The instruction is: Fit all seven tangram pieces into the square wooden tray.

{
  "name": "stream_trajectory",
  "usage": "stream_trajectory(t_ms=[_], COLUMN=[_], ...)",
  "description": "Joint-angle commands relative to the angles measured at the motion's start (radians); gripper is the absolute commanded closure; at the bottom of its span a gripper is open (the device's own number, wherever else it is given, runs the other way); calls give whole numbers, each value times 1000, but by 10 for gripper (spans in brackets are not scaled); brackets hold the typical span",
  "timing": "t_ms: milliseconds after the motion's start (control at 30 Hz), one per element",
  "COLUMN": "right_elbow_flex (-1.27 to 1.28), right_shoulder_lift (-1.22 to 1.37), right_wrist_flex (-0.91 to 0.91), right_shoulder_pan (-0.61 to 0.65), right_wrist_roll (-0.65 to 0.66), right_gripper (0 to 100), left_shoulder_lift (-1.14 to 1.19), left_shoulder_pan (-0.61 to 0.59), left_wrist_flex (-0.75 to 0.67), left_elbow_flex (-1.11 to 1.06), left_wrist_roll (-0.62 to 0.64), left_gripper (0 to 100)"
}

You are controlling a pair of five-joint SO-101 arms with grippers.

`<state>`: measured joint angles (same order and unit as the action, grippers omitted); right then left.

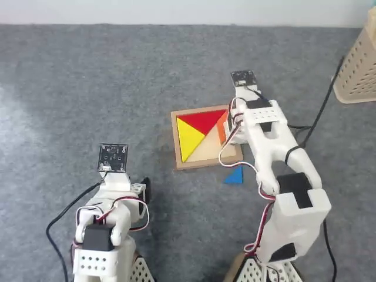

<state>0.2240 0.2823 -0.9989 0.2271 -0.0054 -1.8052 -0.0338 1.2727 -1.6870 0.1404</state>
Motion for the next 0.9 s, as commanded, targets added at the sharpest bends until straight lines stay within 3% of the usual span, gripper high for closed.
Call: stream_trajectory(t_ms=[0, 167, 533, 867], right_elbow_flex=[-81, -118, -287, -545], right_shoulder_lift=[-25, -33, -140, 186], right_wrist_flex=[-33, -120, -300, -320], right_shoulder_pan=[-36, -31, -53, -116], right_wrist_roll=[32, 34, 170, 215], right_gripper=[930, 789, 825, 824], left_shoulder_lift=[-20, -20, -20, -20], left_shoulder_pan=[-3, -3, -3, -3], left_wrist_flex=[-6, -6, -6, -6], left_elbow_flex=[2, 2, 2, 2], left_wrist_roll=[6, 6, 6, 6], left_gripper=[848, 848, 848, 848])
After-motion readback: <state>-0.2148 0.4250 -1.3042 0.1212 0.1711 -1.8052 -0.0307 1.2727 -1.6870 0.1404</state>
